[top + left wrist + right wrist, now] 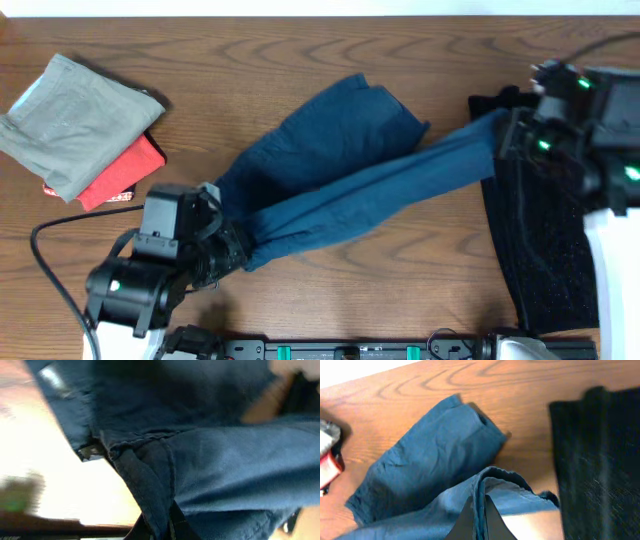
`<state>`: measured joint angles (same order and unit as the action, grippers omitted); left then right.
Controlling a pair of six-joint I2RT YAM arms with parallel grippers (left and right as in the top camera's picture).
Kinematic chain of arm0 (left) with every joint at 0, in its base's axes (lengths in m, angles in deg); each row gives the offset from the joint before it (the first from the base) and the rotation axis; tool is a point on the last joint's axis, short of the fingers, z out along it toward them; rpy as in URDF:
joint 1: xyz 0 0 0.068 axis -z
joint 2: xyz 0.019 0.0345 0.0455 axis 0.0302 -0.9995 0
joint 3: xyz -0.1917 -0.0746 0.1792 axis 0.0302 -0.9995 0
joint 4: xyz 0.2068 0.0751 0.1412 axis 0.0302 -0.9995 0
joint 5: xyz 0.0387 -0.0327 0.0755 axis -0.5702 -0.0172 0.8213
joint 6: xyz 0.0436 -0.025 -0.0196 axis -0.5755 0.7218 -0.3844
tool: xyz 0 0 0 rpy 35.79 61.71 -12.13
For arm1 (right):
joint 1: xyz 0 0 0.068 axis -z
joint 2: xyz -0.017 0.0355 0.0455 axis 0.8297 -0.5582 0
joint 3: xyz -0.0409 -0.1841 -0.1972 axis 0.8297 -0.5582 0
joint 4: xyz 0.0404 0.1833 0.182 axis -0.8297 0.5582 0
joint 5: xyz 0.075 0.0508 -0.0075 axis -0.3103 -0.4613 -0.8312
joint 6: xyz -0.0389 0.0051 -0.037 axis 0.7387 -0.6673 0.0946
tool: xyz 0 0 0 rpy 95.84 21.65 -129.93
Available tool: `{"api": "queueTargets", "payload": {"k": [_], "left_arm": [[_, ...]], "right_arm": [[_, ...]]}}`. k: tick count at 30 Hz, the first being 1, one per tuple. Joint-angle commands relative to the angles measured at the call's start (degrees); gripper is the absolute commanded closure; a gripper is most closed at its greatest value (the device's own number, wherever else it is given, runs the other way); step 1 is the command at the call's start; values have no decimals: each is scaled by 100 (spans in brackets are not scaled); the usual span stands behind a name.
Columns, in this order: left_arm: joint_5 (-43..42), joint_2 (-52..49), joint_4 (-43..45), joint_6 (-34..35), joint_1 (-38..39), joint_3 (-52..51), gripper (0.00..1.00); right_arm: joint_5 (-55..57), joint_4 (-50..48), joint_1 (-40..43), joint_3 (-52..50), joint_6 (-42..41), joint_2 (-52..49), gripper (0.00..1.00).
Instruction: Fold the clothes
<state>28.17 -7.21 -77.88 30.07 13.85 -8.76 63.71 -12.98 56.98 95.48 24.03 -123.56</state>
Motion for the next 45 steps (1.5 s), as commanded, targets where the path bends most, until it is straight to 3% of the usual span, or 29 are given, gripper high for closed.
{"api": "queueTargets", "payload": {"k": [1, 6, 17, 32, 36, 37, 38, 39, 40, 41, 45], "left_arm": [[1628, -262, -136, 1102, -57, 17, 94], [2669, -737, 81, 1993, -57, -70, 94], [3458, -2142, 1287, 2400, -232, -321, 93], [3451, -3694, 2280, 2402, -1272, -321, 93], [3447, -3803, 2599, 2400, -1467, -321, 91], [3403, -3803, 2669, 2398, -1513, -319, 83], [3342, -3803, 2741, 2398, -1556, -319, 64], [3228, -3803, 2796, 2396, -1600, -319, 32], [3084, -3803, 2813, 2363, -1648, -317, 9], [2933, -3799, 2811, 2192, -1694, -315, 0], [2518, -3794, 2575, 1134, -1849, -315, 2]], "right_arm": [[726, -374, -249, 160, 146, -527, 99], [726, -1329, -688, 160, 149, -1309, 99], [726, -3132, -1224, 160, 146, -2487, 99], [726, -4983, -1596, 160, 146, -3659, 98], [721, -5753, -1792, 160, 146, -4026, 85], [723, -5919, -1843, 160, 146, -4098, 82], [723, -6063, -1886, 160, 146, -4155, 73], [723, -6166, -1917, 160, 146, -4190, 57], [726, -6179, -1932, 160, 149, -4192, 41], [726, -6140, -1930, 160, 149, -4188, 40], [719, -5593, -1908, 160, 146, -4120, 42]]}}
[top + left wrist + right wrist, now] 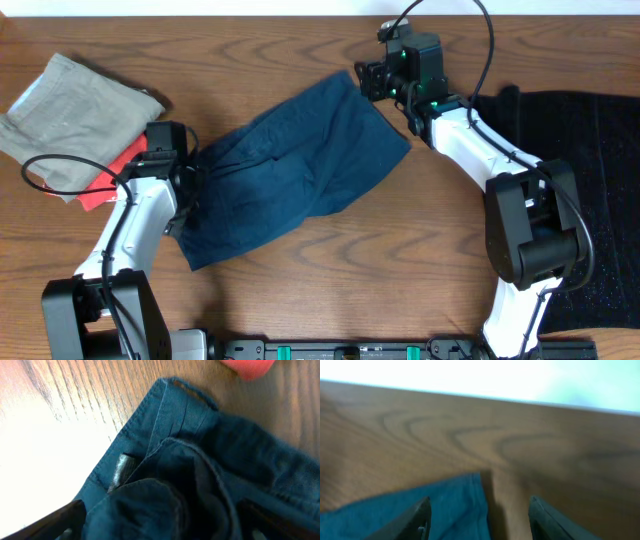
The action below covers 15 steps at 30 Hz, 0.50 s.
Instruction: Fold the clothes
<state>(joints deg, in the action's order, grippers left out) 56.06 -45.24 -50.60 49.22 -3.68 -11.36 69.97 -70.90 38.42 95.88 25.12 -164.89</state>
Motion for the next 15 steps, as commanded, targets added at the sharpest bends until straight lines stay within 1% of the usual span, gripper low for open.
{"api": "queueTargets", "payload": {"k": [1, 3, 5, 7, 8, 12, 15], "left_arm": [[-271, 9, -258, -929, -129, -55, 2], [-275, 9, -472, -1106, -201, -55, 2], [-304, 9, -660, -1113, -258, -55, 2], [-313, 9, -763, -1110, -306, -55, 2], [-313, 9, -774, -1110, -326, -55, 2], [-310, 9, -697, -1139, -391, -55, 2], [-310, 11, -457, -1270, -396, -55, 2]], "right_arm": [[39, 407, -52, 120, 37, 28, 43], [-50, 916, -52, 120, 37, 44, 47], [-118, 1427, -52, 120, 37, 44, 49], [-72, 1919, -52, 116, 46, 35, 54], [-13, 2083, -52, 111, 48, 26, 55], [330, 2481, -52, 37, 87, -37, 52], [361, 2577, -50, 35, 175, -201, 50]]}}
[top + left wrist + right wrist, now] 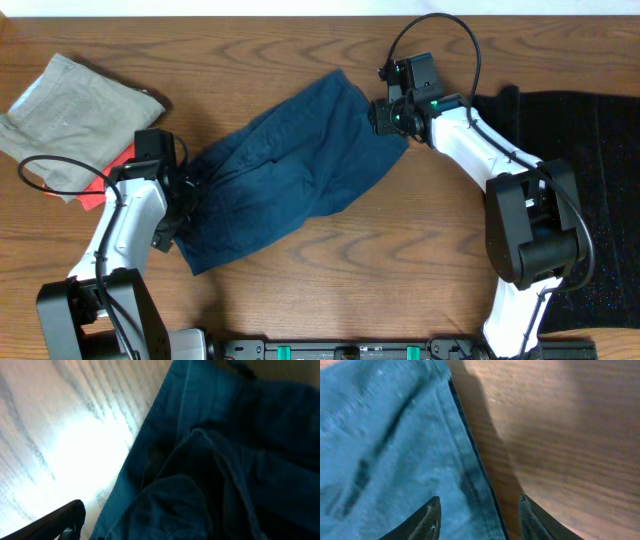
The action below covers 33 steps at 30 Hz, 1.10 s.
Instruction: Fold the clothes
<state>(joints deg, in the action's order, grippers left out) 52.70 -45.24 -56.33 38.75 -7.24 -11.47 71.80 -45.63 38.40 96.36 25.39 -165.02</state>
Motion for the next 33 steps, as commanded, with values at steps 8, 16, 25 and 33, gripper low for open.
{"api": "queueTargets", "payload": {"k": [8, 16, 25, 33], "left_arm": [[33, 417, 334, -909, -39, 304, 2], [50, 1456, 284, -1029, -46, 334, 2], [-782, 1558, -450, -1029, -44, 297, 2], [-1792, 964, -540, -1541, 2, 105, 2]], "right_arm": [[-238, 85, -94, -13, 426, -595, 30], [-396, 730, -136, -13, 702, -647, 99], [2103, 2417, 374, -9, -1248, -527, 99], [2028, 2898, 1029, -9, -1628, -87, 99]]}}
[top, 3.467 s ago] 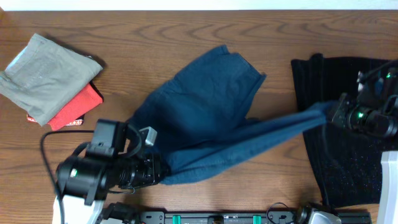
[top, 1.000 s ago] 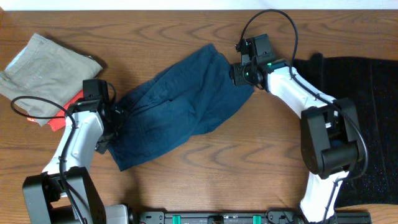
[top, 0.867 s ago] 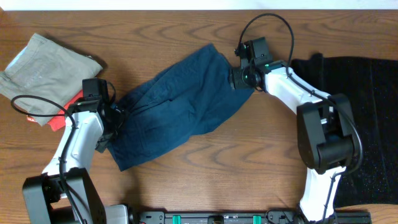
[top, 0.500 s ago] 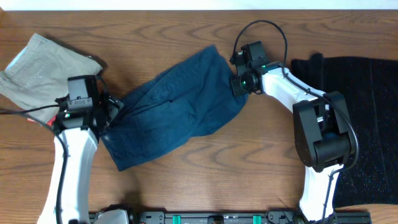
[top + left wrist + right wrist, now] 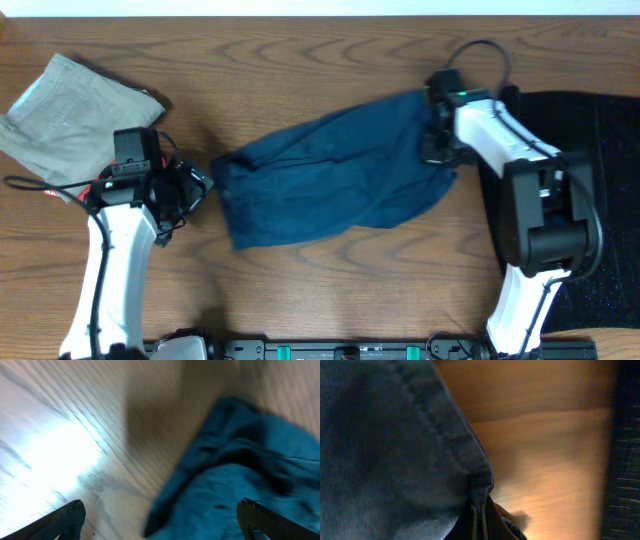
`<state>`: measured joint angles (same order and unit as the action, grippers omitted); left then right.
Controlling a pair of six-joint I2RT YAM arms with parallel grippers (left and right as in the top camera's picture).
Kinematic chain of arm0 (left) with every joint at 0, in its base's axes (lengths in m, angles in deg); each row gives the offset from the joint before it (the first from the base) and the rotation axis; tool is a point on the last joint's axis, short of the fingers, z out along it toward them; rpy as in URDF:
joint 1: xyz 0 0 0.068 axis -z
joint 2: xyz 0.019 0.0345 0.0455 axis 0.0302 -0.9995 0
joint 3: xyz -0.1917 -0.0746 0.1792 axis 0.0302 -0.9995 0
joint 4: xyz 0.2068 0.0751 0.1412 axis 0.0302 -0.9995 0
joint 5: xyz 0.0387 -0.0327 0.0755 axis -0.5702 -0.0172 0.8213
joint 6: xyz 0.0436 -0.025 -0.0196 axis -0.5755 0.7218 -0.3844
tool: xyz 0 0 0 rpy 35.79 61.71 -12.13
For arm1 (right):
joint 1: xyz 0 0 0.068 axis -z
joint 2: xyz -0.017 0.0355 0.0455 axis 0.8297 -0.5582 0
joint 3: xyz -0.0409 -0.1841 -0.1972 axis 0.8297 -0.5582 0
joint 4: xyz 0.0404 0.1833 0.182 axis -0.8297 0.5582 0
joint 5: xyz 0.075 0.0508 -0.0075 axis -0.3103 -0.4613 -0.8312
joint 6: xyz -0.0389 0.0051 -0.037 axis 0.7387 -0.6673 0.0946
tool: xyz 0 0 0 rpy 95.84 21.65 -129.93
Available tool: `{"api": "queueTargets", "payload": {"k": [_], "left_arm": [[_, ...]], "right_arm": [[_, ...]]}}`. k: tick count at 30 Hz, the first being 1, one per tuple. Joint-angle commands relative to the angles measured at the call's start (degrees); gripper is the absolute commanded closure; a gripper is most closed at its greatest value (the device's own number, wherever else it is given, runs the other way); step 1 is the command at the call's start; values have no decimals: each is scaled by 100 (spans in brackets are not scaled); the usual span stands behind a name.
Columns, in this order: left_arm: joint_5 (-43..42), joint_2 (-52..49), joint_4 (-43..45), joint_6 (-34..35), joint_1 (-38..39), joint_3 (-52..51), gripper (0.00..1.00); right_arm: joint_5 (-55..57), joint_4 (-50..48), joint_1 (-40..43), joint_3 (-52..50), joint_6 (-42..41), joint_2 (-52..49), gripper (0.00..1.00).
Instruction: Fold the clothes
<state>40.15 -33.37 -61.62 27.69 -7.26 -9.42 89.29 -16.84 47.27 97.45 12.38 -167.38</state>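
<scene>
A blue pair of trousers (image 5: 330, 185) lies crumpled and roughly flat across the middle of the wooden table (image 5: 330, 290). My right gripper (image 5: 437, 150) is at its right edge and shut on the hem; in the right wrist view the fingers (image 5: 480, 517) pinch the blue seam (image 5: 450, 445). My left gripper (image 5: 192, 188) stands open just left of the trousers, holding nothing. In the left wrist view its gripper (image 5: 160, 527) is spread wide, with the blue cloth (image 5: 245, 480) ahead and to the right.
A folded grey garment (image 5: 70, 115) lies at the back left on top of a red one (image 5: 105, 180). A black cloth (image 5: 560, 190) covers the right side of the table, close to the right gripper, and shows as black cloth (image 5: 626, 460) in the right wrist view.
The right gripper, open at the trousers' back right corner, is now shut on their right edge. The trousers have shifted right and turned more level. The left gripper is off the cloth.
First both grippers were shut on the trousers, stretched between them. Then the trousers lay slanted on the table with both grippers open at their ends. The right gripper then stood lower on the right edge, and now it grips there with the trousers further right.
</scene>
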Motion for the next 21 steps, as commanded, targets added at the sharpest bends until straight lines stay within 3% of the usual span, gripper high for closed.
{"api": "queueTargets", "payload": {"k": [1, 3, 7, 8, 14, 21], "left_arm": [[-686, -310, 33, -651, 39, -101, 2], [-1040, -492, 166, -1161, 146, -101, 2], [-1613, -859, 511, -1882, 457, -101, 2], [-1633, -938, 586, -1937, 538, -101, 2], [-1652, -1462, 1027, -2114, 1123, -101, 2], [-1211, -2120, 1220, -2124, 1499, -101, 2]], "right_arm": [[127, 17, 162, -118, -251, 199, 95], [-170, -9, 166, -118, -39, 348, 82], [-356, -33, 155, -96, 46, 804, 25], [-356, -33, 155, -96, 46, 909, 19], [-391, -24, 155, -96, 57, 1851, 5], [-1019, 39, 83, -98, 483, 2194, 6]]}}
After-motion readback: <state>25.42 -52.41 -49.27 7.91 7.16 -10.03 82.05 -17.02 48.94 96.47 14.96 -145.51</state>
